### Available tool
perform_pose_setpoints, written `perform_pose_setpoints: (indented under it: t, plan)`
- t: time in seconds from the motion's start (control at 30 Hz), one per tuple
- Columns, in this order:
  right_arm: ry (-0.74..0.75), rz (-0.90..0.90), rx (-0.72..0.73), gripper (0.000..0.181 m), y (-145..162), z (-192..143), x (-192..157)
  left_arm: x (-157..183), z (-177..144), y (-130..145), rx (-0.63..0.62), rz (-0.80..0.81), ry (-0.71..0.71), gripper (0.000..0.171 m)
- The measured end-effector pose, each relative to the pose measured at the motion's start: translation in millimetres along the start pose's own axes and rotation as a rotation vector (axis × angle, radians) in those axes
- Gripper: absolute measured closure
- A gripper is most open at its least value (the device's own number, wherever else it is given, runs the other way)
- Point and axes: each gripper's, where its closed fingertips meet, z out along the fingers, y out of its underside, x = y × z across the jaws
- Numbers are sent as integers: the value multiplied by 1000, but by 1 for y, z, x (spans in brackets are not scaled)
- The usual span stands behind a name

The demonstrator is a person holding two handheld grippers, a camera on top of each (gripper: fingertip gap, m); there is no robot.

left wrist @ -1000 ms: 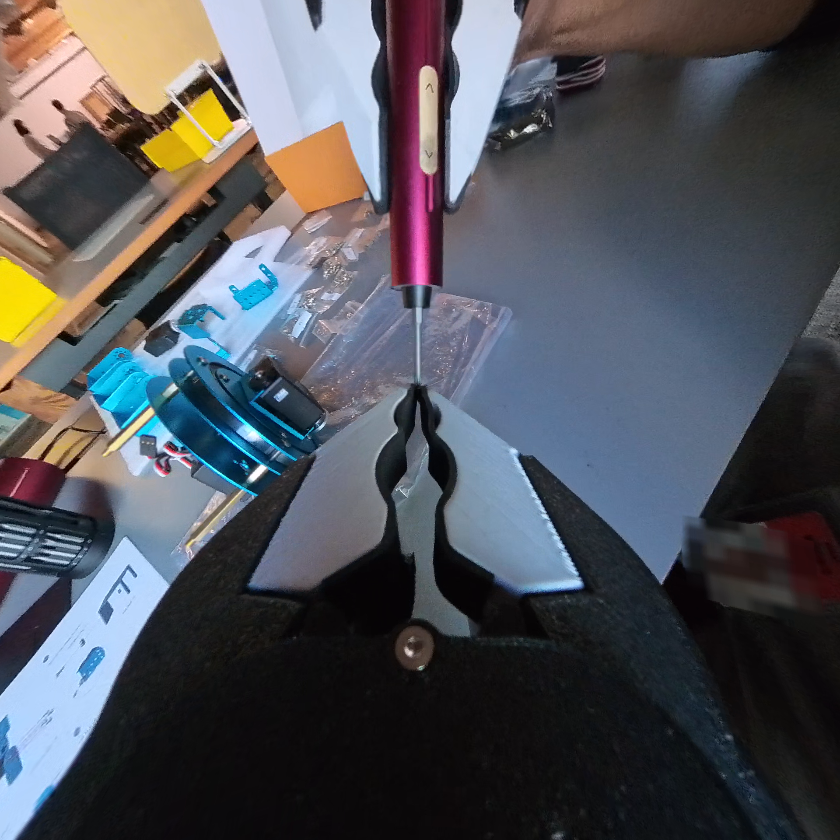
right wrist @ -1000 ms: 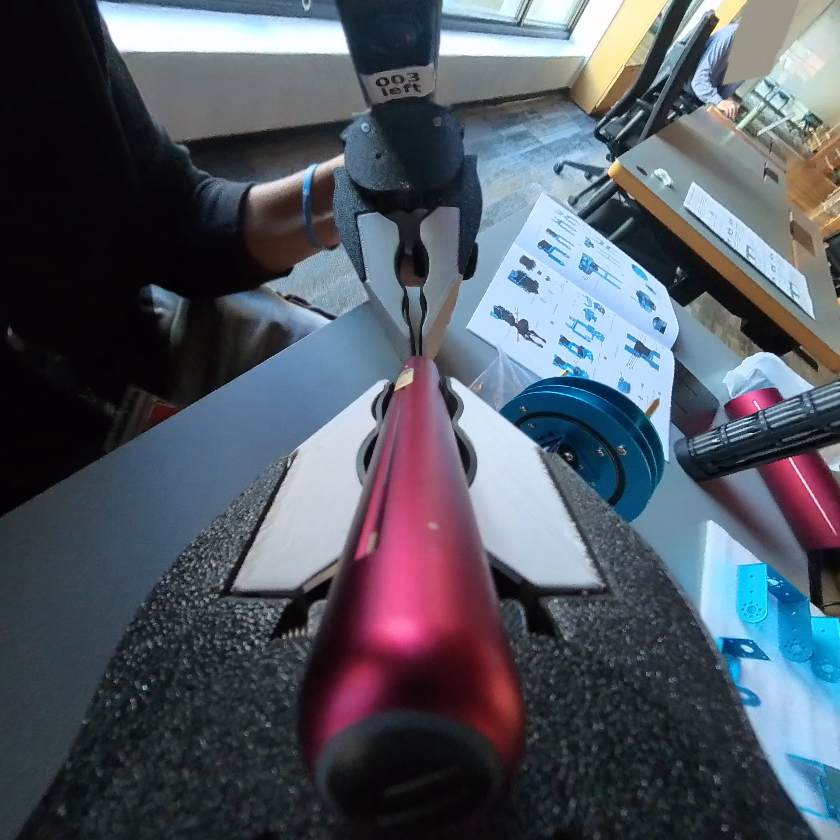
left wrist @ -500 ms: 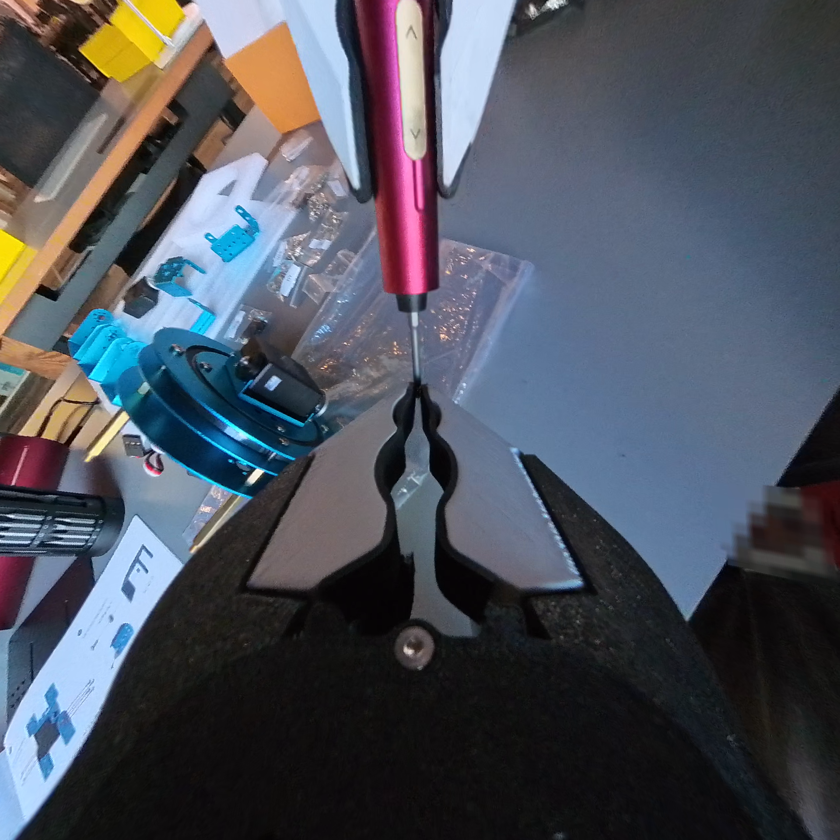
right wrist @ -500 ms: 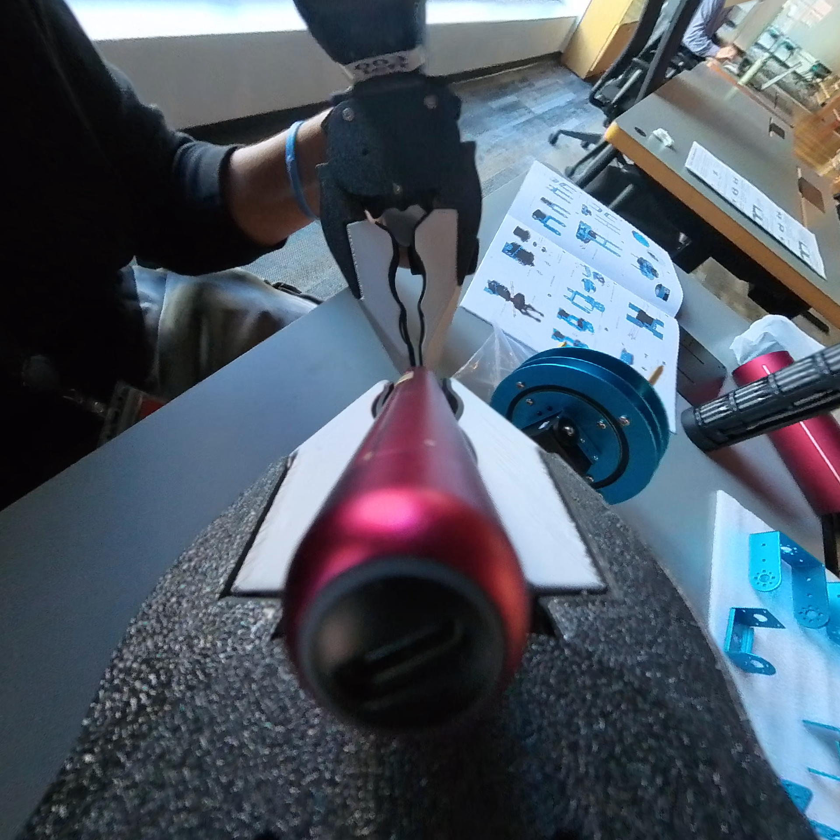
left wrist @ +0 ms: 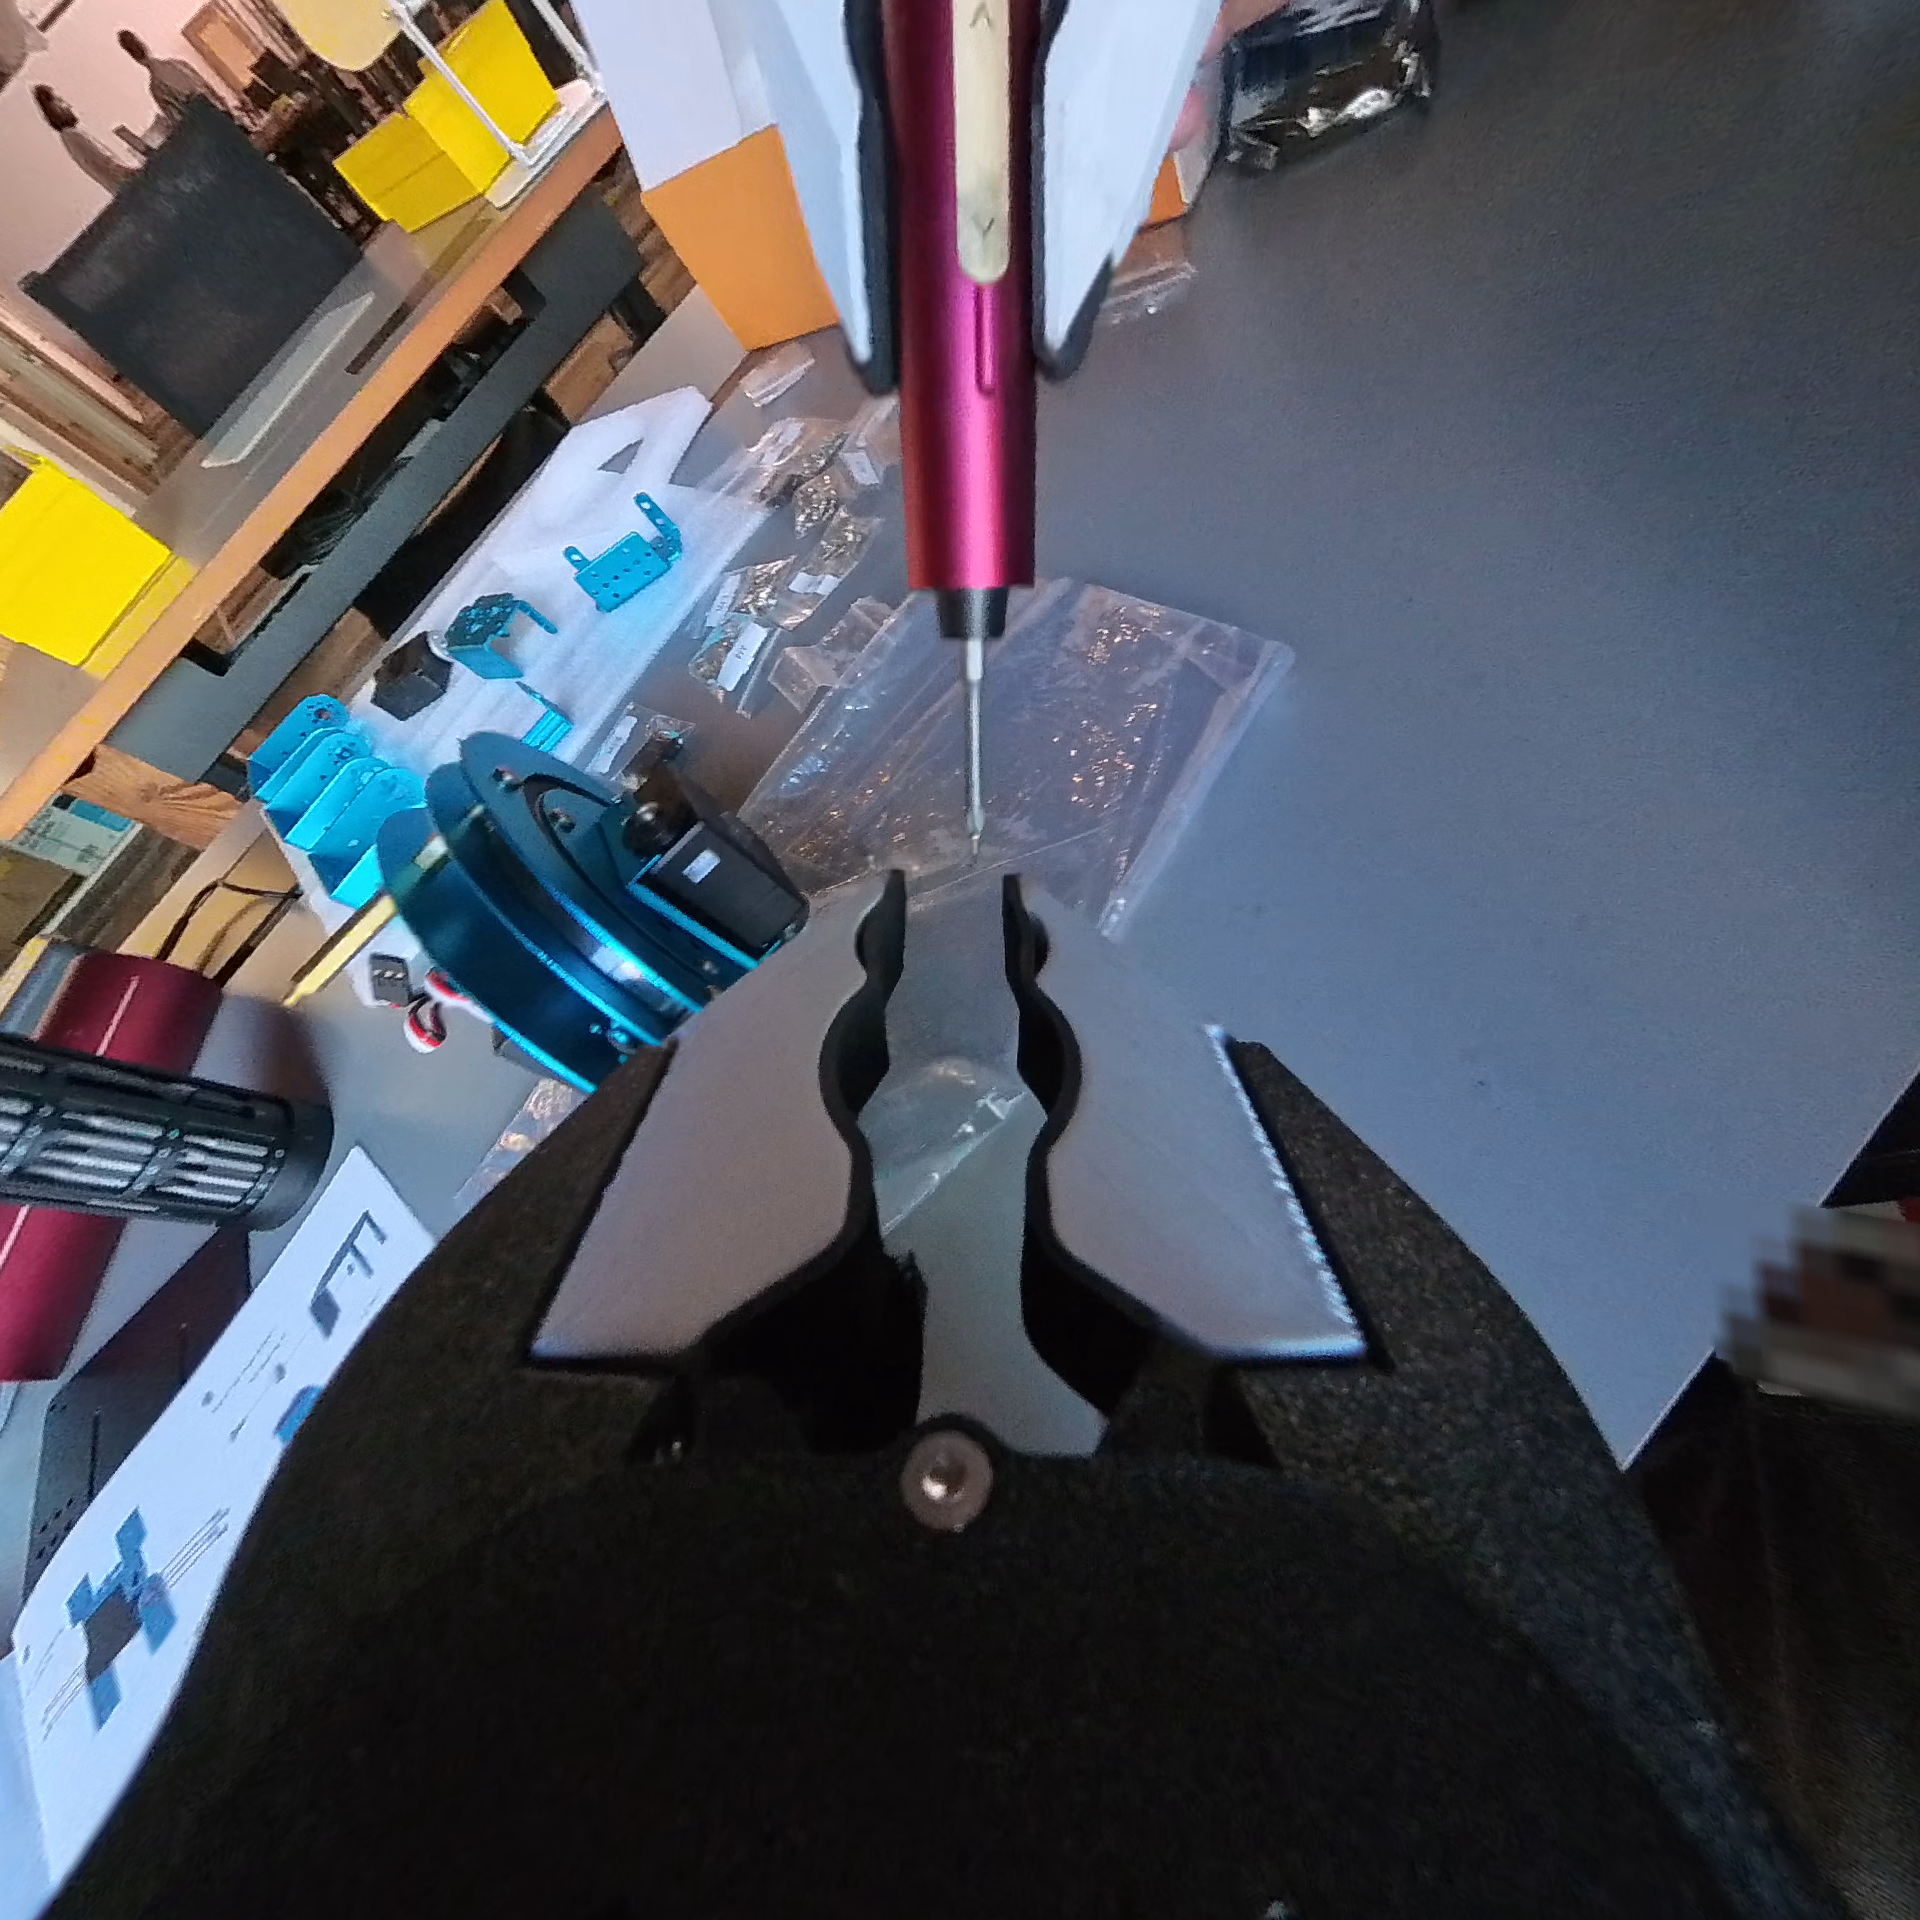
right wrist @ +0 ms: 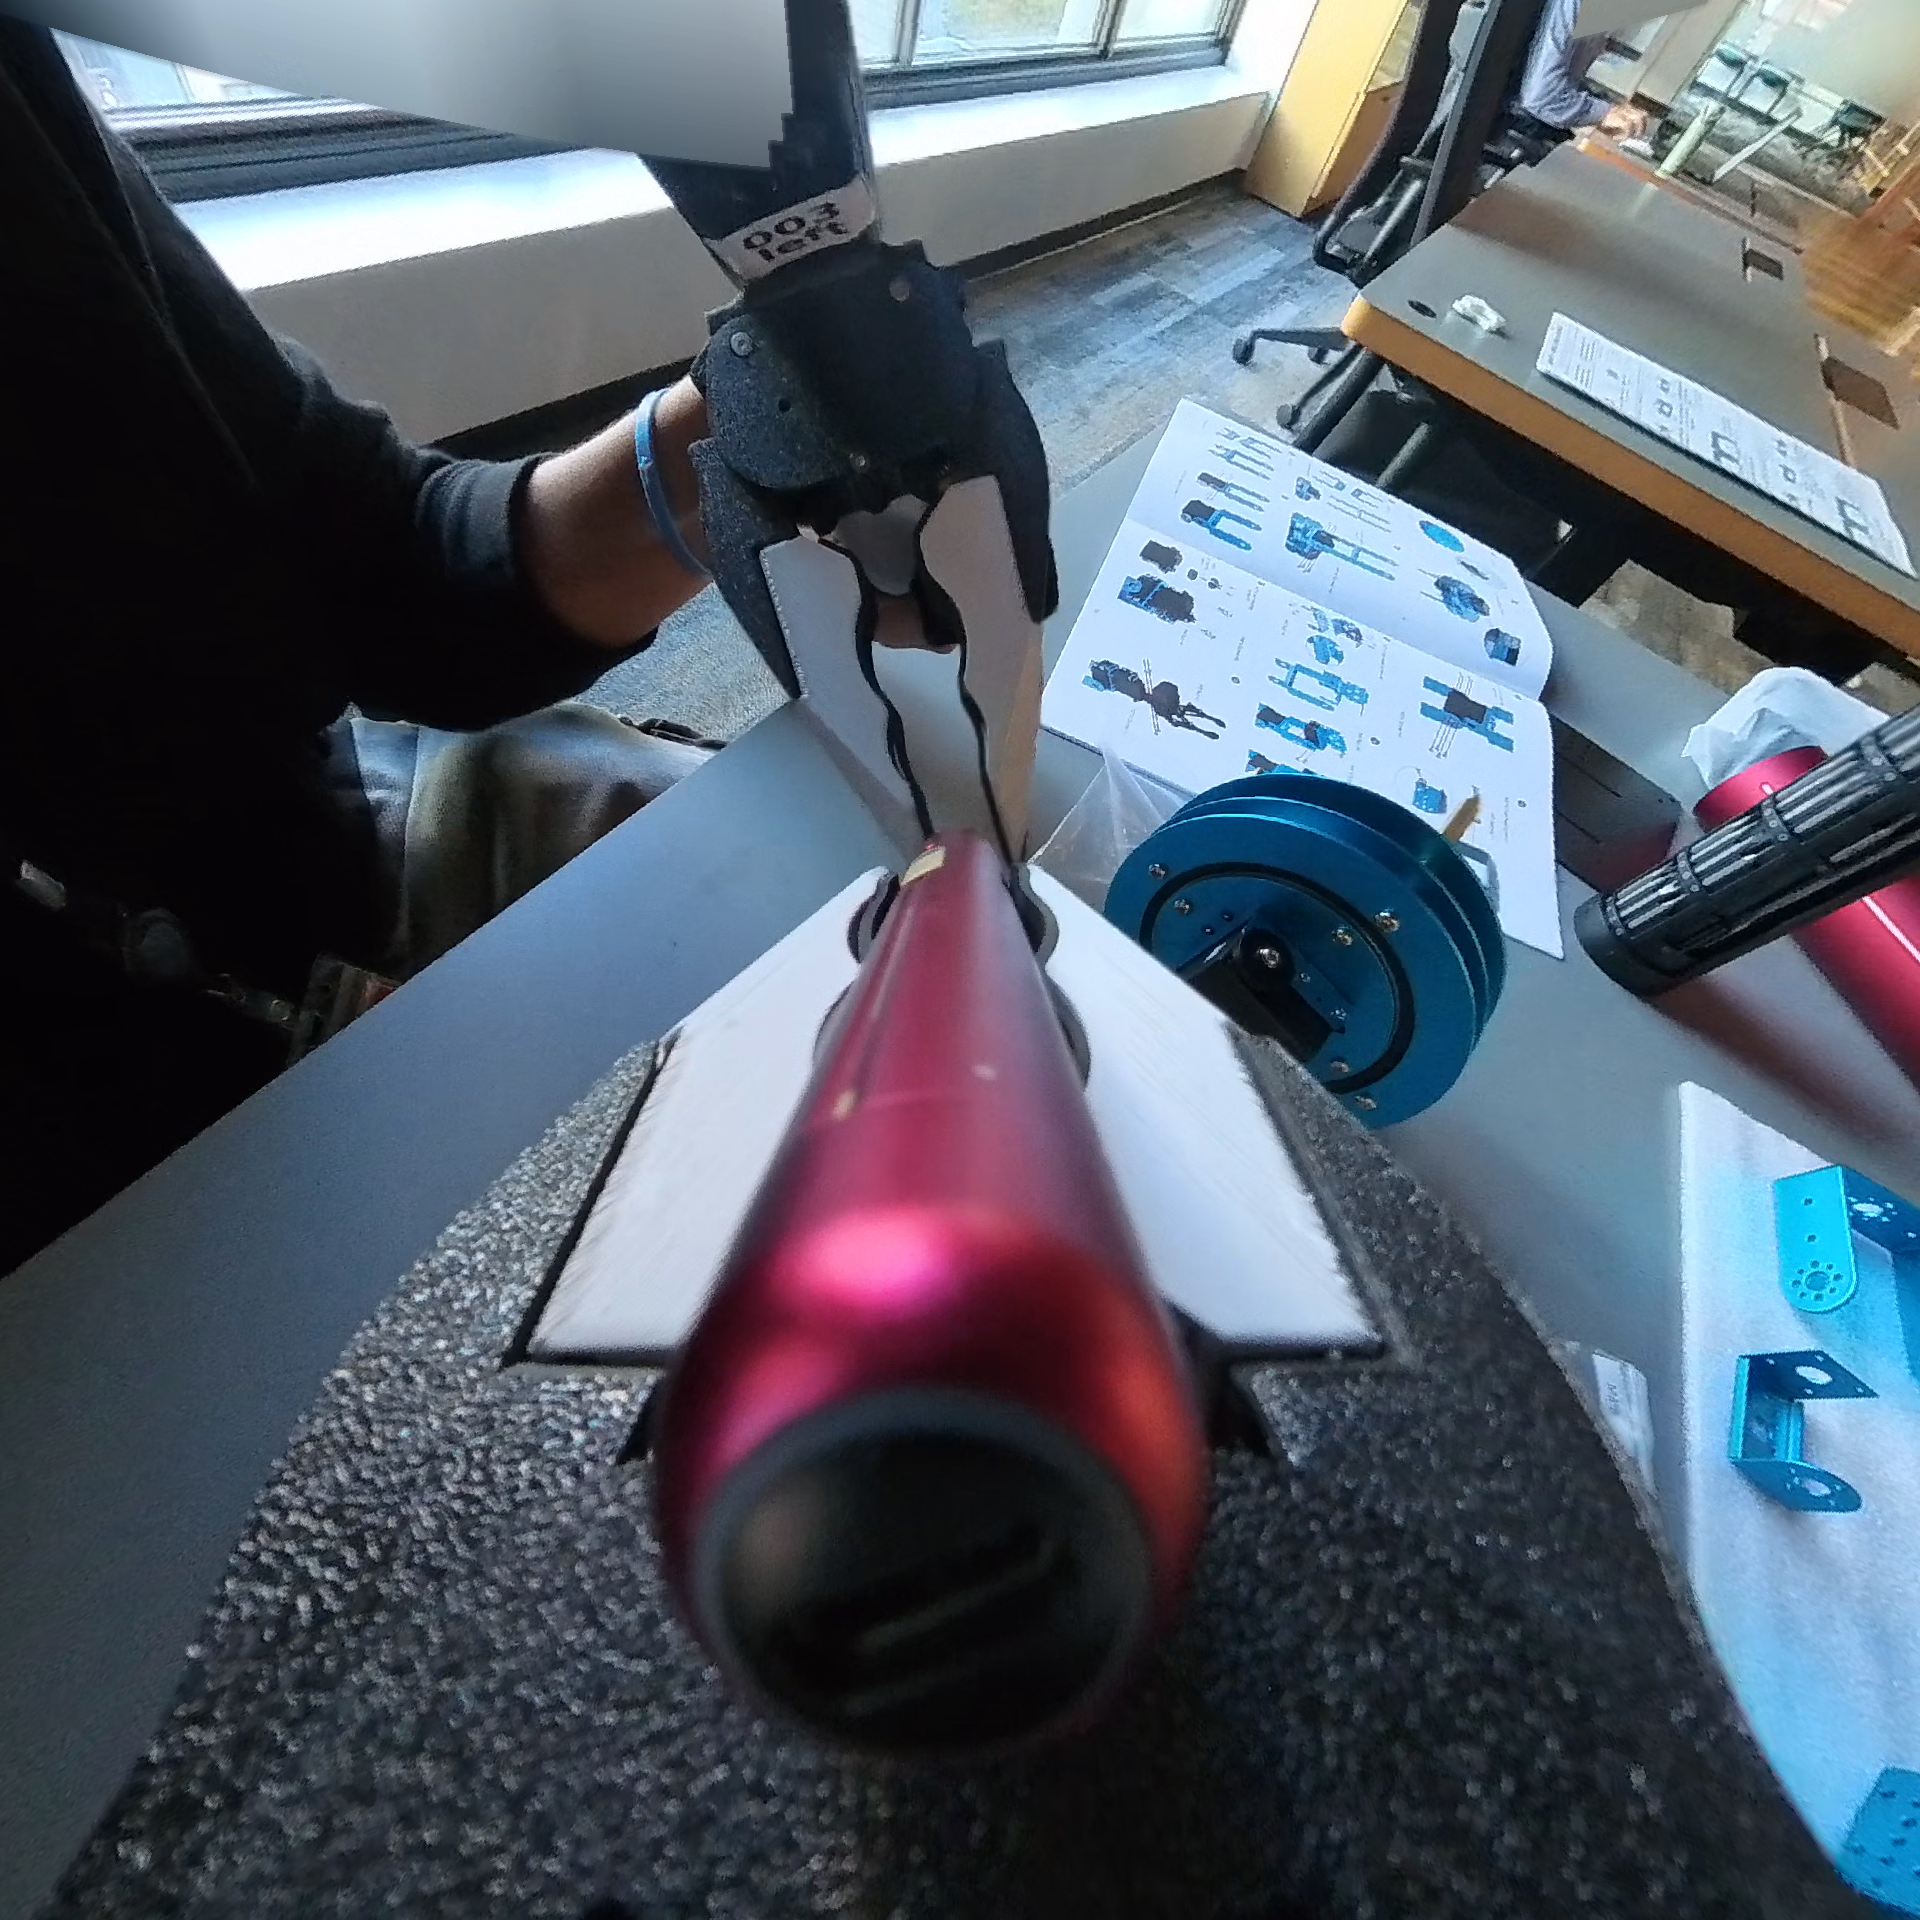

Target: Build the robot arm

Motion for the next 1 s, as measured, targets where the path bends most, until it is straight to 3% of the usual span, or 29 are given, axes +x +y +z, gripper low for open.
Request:
perform_pose_setpoints:
  t: [0.17,0.37,0.47,0.6,0.67,0.77,0.83,0.9,0.93,1.0]
  plan:
    - [65,98,-14,160,3,-5,23,-21,-13,4,77,-88,-71,146]
    - [107,187,-187,160,-6,-18,62,-71,-21,15,190,-314,-266,132]
    - [17,199,-209,160,-20,-15,74,-88,-10,26,185,-455,-317,129]
    - [-61,179,-277,160,-28,-4,97,-86,-4,23,263,-537,-299,108]
    - [-106,180,-341,159,-28,-1,103,-88,1,25,255,-551,-314,105]
    - [-154,183,-436,159,-26,1,109,-88,0,17,302,-574,-307,108]
    - [-194,211,-454,160,-28,4,110,-85,7,19,269,-569,-302,112]
    - [-233,228,-477,160,-25,8,108,-86,13,25,214,-560,-324,120]
    - [-234,218,-486,159,-23,11,108,-85,16,26,196,-553,-319,133]
    - [-242,204,-512,159,-19,16,107,-85,18,26,185,-540,-323,138]
